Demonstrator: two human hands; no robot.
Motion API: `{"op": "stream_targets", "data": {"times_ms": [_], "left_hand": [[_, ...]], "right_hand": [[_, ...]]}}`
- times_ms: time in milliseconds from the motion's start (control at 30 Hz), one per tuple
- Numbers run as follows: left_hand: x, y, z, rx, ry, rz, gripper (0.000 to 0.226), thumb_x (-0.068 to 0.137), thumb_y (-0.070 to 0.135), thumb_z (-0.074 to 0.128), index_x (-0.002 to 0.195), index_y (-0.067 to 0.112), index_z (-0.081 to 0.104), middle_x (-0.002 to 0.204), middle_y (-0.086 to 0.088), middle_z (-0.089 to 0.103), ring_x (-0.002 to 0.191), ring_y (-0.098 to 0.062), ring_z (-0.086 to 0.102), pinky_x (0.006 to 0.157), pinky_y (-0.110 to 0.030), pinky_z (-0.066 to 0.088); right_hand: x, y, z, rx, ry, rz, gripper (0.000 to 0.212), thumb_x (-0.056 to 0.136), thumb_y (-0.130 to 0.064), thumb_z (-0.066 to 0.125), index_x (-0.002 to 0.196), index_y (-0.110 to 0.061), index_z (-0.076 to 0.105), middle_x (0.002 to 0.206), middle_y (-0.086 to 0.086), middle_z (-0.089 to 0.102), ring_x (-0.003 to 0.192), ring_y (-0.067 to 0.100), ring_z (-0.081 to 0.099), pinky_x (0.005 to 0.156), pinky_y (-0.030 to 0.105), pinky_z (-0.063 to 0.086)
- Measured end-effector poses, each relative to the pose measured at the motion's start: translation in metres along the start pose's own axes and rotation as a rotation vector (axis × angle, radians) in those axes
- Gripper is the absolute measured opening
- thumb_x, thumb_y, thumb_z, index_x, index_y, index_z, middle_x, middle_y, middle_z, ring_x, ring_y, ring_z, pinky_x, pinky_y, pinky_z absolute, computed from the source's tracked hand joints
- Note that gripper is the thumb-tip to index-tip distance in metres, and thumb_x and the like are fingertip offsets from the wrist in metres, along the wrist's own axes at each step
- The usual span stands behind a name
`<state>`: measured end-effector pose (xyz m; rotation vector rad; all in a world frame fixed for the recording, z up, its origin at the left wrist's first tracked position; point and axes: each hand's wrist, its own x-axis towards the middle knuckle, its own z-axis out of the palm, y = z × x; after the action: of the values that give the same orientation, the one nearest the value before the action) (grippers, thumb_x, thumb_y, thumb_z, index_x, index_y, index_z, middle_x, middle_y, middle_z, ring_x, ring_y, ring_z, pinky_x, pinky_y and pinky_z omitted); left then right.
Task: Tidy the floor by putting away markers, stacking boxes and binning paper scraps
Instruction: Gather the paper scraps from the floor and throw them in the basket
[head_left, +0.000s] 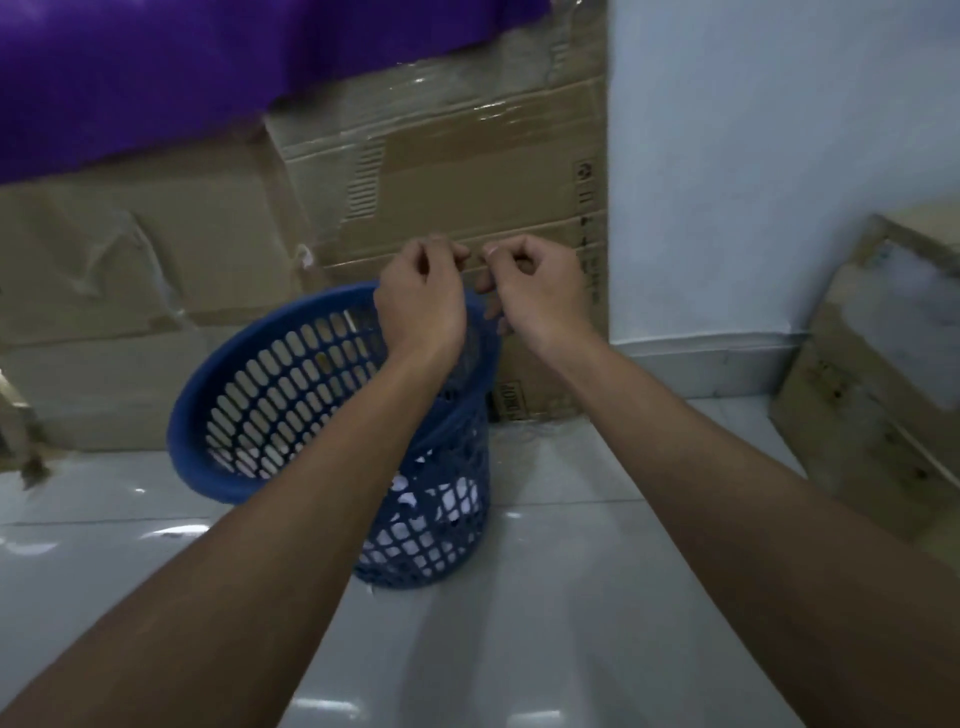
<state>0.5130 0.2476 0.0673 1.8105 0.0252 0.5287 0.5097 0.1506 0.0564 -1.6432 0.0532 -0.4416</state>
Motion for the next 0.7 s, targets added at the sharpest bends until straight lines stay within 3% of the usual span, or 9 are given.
{"op": "stream_targets", "data": {"times_ms": [67,167,333,433,533,700], "left_hand": [[-0.016,0.007,0.022,-0.019,-0.069,0.085,0.031,0.1,0.025,0.044,0.077,0.026,0.064,0.079,0.013,0.066,0.077,-0.002,0.06,0.071,-0.024,0.046],[-0.045,0.014,0.052,-0.051,-0.165,0.187,0.028,0.1,0.022,0.045,0.08,0.02,0.065,0.076,0.01,0.065,0.071,-0.001,0.058,0.066,-0.02,0.045],[-0.109,0.009,0.109,-0.091,-0.371,0.287,0.027,0.099,0.023,0.047,0.08,0.015,0.064,0.072,0.006,0.064,0.063,-0.003,0.054,0.059,-0.02,0.041],[-0.154,-0.001,0.141,-0.091,-0.516,0.265,0.03,0.101,0.026,0.046,0.081,0.012,0.064,0.07,0.005,0.062,0.061,-0.007,0.054,0.059,-0.028,0.043],[-0.198,-0.012,0.164,-0.037,-0.638,0.229,0.034,0.101,0.029,0.045,0.08,0.01,0.064,0.074,0.004,0.065,0.068,-0.009,0.059,0.063,-0.034,0.048],[-0.291,-0.014,0.197,-0.022,-0.943,0.353,0.03,0.099,0.029,0.049,0.08,0.015,0.068,0.079,0.001,0.071,0.074,-0.013,0.066,0.069,-0.037,0.055]], "right_hand": [[-0.006,0.005,-0.029,-0.01,0.066,-0.022,0.022,0.099,-0.024,0.057,0.085,-0.012,0.069,0.073,0.006,0.07,0.047,0.013,0.06,0.04,0.024,0.044],[-0.019,0.015,-0.072,-0.019,0.16,-0.014,0.02,0.098,-0.023,0.057,0.084,-0.014,0.068,0.071,0.002,0.07,0.043,0.006,0.058,0.037,0.018,0.039],[-0.056,0.034,-0.154,-0.052,0.323,0.025,0.016,0.096,-0.022,0.059,0.085,-0.014,0.067,0.07,0.001,0.07,0.047,0.014,0.057,0.042,0.021,0.041],[-0.091,0.049,-0.206,-0.059,0.433,0.097,0.017,0.098,-0.023,0.056,0.084,-0.017,0.064,0.068,-0.001,0.067,0.046,0.013,0.054,0.041,0.022,0.041],[-0.128,0.065,-0.25,-0.06,0.557,0.197,0.021,0.098,-0.022,0.054,0.079,-0.016,0.062,0.066,-0.004,0.064,0.045,0.012,0.052,0.042,0.023,0.04],[-0.222,0.083,-0.327,-0.157,0.787,0.325,0.02,0.098,-0.021,0.055,0.087,-0.009,0.067,0.073,0.001,0.067,0.051,0.016,0.057,0.046,0.027,0.046]]}}
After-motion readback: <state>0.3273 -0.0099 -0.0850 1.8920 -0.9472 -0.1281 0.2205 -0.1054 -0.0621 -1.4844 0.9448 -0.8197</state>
